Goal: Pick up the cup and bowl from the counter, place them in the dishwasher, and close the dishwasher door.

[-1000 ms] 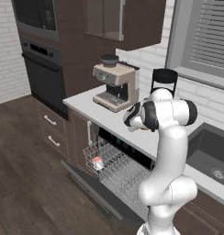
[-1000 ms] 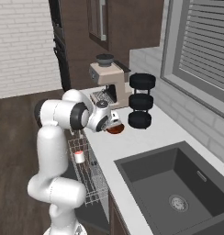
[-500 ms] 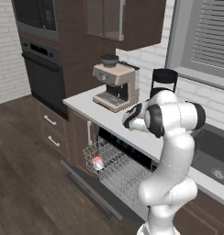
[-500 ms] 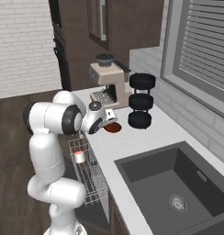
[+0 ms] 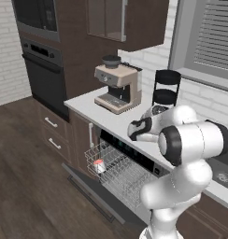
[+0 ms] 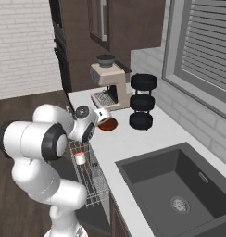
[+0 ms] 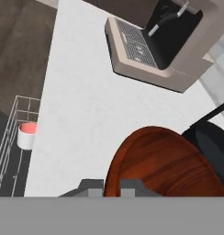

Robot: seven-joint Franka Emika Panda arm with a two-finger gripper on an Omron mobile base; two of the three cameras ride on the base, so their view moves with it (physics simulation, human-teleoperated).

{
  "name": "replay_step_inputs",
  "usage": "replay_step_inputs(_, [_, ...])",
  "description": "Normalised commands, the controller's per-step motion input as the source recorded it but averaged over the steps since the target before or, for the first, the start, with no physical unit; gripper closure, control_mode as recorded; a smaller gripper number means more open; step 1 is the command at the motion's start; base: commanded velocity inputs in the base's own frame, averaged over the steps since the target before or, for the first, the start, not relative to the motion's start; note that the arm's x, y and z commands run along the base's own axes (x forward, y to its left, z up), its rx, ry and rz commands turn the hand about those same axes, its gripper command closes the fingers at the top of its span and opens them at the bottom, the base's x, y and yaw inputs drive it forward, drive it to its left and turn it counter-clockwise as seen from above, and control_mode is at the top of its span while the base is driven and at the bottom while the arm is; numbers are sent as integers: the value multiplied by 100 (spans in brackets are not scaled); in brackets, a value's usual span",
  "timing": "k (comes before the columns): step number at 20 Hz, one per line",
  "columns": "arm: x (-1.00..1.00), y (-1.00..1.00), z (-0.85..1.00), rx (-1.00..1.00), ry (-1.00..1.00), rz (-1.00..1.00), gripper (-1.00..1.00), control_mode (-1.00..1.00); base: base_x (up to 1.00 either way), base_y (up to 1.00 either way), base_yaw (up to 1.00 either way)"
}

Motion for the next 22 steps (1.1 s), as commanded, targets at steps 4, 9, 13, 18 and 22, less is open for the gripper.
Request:
replay_step_inputs(4, [-7,32,100,0,12,0,100,-100,0,0,0])
replay_step_inputs(9, [-19,36,100,1,25,0,100,-100,0,0,0])
replay_step_inputs(13, [-23,43,66,3,37,0,100,-100,0,0,0])
replay_step_inputs(18, [-18,35,-7,1,16,0,100,-100,0,0,0])
replay_step_inputs(22, [-30,33,-69,16,0,0,100,-100,0,0,0])
